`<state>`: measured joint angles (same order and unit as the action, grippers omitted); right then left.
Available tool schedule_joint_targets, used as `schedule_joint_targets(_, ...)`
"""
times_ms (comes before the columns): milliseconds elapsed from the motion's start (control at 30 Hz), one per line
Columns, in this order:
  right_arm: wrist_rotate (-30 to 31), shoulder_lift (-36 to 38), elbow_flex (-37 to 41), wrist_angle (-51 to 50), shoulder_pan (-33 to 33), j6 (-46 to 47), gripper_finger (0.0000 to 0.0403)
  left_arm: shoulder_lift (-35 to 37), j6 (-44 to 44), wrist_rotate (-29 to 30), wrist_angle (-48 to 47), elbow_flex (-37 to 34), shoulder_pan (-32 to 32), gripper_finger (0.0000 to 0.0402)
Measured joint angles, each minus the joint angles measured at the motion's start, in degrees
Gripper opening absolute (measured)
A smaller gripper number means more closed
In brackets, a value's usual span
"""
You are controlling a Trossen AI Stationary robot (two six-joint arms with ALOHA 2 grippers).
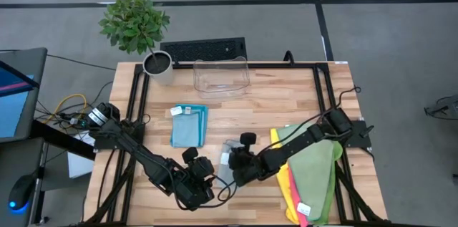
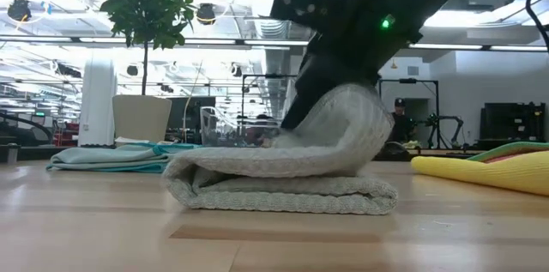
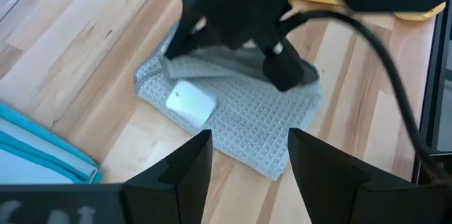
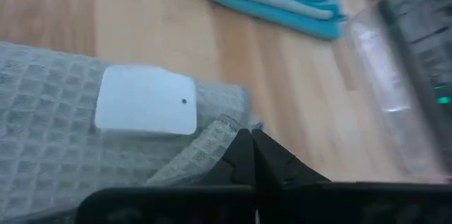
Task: Fold microfiber towels
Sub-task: Fold the gray microfiber cloth
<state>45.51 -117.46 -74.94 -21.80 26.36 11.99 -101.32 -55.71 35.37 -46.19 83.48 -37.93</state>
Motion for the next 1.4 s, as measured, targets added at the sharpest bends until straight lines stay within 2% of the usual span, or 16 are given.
schedule_joint_targets(167, 7.3, 2.4, 0.0, -3.2, 1.5, 0.0, 0.0018, 0.0, 0.1, 0.0, -0.7, 0.0, 0.0, 0.0178)
schedule_joint_targets(233, 8.4, 3.8, 0.0, -4.5, 1.8, 0.0, 0.0015, 0.0, 0.2, 0.0, -0.9, 0.0, 0.1, 0.0178)
schedule_joint_targets(333, 5.7, 4.8, 0.2, -3.5, 1.5, 0.0, 0.0023, 0.0, 0.6, 0.6, -0.9, 0.0, 0.1, 0.0178)
schedule_joint_targets(433, 0.5, 4.7, 1.5, -1.7, 0.8, 1.1, 0.0047, 0.0, 0.6, 0.9, -0.9, 0.0, 0.1, 0.0178)
schedule_joint_targets(533, -1.8, 4.7, 1.9, -1.2, 0.2, 3.0, 0.0069, 0.0, 0.6, 0.9, -0.9, 0.0, 0.1, 0.0178)
schedule_joint_targets(733, -2.0, 7.8, 2.1, -5.5, 0.3, 4.6, 0.0129, 0.0, -0.2, 0.9, -0.4, -0.5, 0.0, 0.0178)
schedule_joint_targets(867, -1.9, 13.9, 2.1, -12.0, 3.0, 8.1, 0.0179, 0.0, -0.6, 1.2, 2.3, -4.9, -1.1, 0.0178)
schedule_joint_targets(1000, -1.2, 19.1, 2.1, -21.2, 7.4, 15.8, 0.0209, 0.0, 6.4, 1.1, 16.5, -13.1, -2.2, 0.0178)
schedule_joint_targets(1200, 5.4, 21.1, 2.1, -29.4, 14.7, 29.7, 0.0209, 0.0, 23.1, -4.7, 45.9, -25.2, -0.8, 0.0178)
schedule_joint_targets(1267, 6.1, 20.7, 2.1, -29.5, 16.3, 31.9, 0.0204, 0.0, 25.9, -6.4, 49.8, -26.9, 0.3, 0.0178)
schedule_joint_targets(1400, 6.5, 20.2, 2.1, -29.6, 17.9, 35.1, 0.0193, 0.0, 30.1, -6.7, 50.1, -27.5, 1.5, 0.0178)
